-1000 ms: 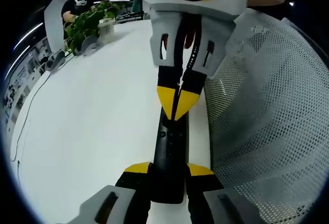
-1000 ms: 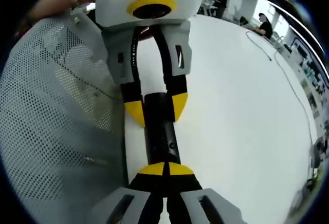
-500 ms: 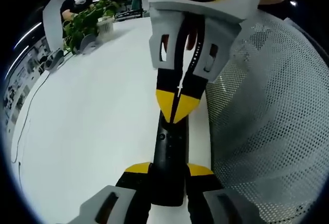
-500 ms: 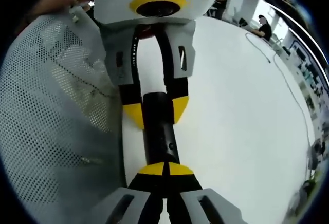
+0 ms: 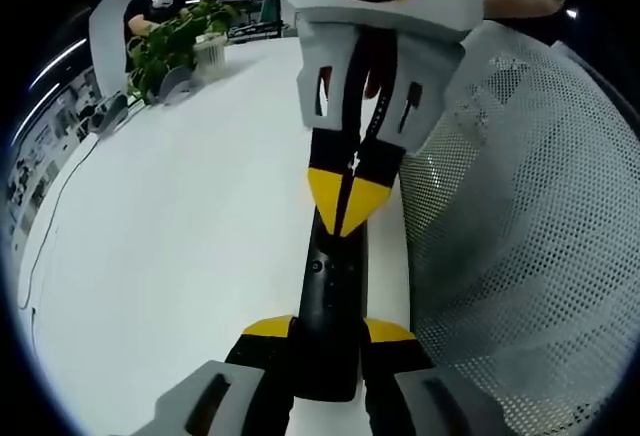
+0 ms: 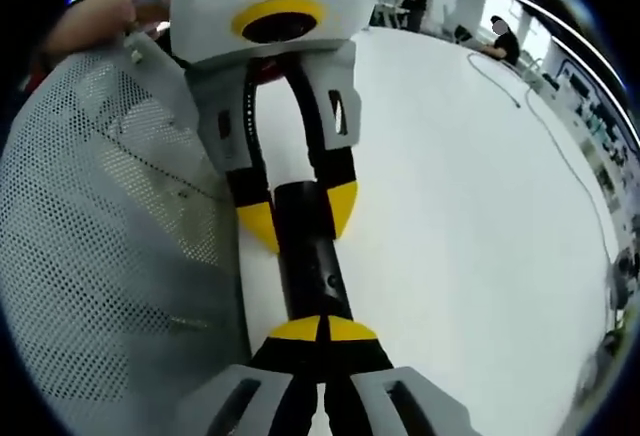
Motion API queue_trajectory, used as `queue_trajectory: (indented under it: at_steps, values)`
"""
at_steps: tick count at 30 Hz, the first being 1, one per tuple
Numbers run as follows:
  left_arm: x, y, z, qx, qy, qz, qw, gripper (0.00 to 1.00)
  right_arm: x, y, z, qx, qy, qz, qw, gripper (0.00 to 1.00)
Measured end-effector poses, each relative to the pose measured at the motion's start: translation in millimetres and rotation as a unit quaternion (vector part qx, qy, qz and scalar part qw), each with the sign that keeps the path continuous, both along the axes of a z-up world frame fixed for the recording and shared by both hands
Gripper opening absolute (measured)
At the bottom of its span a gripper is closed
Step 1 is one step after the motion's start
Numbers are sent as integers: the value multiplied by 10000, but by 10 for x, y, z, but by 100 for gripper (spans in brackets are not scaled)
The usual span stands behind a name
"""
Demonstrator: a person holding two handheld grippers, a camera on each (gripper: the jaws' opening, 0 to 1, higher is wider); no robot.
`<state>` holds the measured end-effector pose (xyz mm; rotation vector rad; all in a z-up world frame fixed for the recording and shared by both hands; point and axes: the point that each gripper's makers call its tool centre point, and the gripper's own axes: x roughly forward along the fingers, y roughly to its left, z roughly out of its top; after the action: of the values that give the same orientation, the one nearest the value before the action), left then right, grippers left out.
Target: Press the specified remote control buttons in sequence, fully releasing each button before pressing the next.
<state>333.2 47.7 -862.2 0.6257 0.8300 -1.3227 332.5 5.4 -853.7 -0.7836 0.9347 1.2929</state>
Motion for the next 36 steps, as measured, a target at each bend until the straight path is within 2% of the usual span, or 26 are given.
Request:
queue_trajectory:
  at_steps: [13,18,23,26,31,33,34,35,36]
  values:
    - [-1,-1,6,-61,-22,-6,10000,25,1,-83,-3,-141,-20,15,9999,0]
    - [-2,-4,6,-83,-27,-18,10000,25,15,-69,-22,-365,-13,123,9993,0]
    - [-1,-4,6,-97,-20,-11,10000,25,9,-61,-35,-565,-138,310,9978,0]
    - [-1,-5,6,-101,-18,-11,9999,25,21,-69,-25,-442,-110,115,9989,0]
    - [2,-5,10,-126,9,31,9999,25,12,-75,-3,101,-235,-69,9996,0]
    - [-1,-6,10,-134,11,39,9999,25,-8,-60,17,298,-158,-217,9992,0]
    - [-5,-14,12,-168,36,66,9998,25,-77,-7,20,470,34,-227,9986,0]
    - [-9,-23,11,-185,53,61,9998,25,-81,-2,11,446,40,-267,9986,0]
    - [-5,-26,0,-160,21,13,9999,25,-63,6,8,367,-152,-152,9991,0]
